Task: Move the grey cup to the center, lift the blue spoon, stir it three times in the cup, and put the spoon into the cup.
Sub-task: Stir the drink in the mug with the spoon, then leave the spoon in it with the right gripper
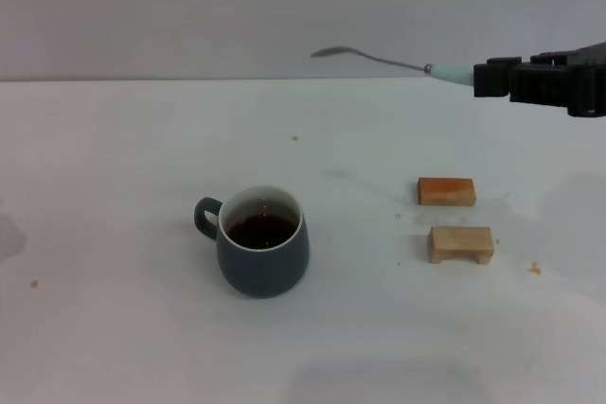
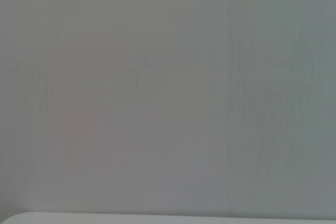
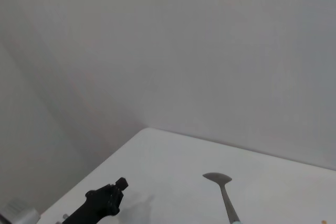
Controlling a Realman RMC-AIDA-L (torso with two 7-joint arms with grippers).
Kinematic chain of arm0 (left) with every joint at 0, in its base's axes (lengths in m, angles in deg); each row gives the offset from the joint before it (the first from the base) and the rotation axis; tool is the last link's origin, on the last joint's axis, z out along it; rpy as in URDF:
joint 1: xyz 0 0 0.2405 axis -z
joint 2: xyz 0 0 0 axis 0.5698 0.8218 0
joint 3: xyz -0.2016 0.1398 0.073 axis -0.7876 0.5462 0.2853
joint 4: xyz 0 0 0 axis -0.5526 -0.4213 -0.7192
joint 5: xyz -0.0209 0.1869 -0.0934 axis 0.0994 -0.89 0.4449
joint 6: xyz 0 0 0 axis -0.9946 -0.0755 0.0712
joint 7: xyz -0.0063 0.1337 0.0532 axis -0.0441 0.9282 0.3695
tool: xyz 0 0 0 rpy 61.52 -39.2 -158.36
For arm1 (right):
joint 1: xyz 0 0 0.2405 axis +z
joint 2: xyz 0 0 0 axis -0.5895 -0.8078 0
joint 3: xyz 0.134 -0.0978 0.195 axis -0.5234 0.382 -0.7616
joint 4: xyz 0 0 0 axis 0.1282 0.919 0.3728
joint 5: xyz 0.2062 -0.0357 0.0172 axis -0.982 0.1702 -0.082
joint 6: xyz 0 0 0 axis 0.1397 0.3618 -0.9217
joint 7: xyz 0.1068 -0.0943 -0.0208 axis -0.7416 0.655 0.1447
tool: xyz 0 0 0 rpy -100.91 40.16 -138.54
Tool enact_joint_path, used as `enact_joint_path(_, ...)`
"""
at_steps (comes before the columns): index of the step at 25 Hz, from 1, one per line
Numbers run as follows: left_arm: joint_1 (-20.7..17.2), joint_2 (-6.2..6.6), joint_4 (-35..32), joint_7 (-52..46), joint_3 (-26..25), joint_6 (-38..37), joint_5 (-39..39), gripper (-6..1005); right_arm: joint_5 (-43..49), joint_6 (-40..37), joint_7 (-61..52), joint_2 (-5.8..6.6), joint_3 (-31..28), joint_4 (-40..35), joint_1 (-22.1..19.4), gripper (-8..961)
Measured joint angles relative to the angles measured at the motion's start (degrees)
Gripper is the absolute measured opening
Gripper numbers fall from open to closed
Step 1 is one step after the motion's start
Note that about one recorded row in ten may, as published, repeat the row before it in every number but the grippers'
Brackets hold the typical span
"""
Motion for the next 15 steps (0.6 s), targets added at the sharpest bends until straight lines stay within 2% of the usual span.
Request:
enact_joint_path(2,0.04,-0.04,0.00,0.01,-0.02,0.00,0.00,0,0.17,0.75,-0.66,1.03,-0.54,-0.04,1.45,158)
enact_joint_path(3,0.08,-0.06,0.00,0.01,-0.05,0.00,0.00,0,0.17,0.75,-0.66,1.03,-0.54,-0.04,1.45,158)
enact_joint_path(11,0.20,-0.21,0.00,0.15,-0.18,-0.02,0.01,0,0.23,2.42,-0.41,3.97,0.22,-4.13,5.43,158)
enact_joint_path(15,0.20,-0.29,0.00,0.42,-0.18,-0.05,0.01,0,-0.14,2.87,-0.36,4.62,0.57,-5.85,6.96,158)
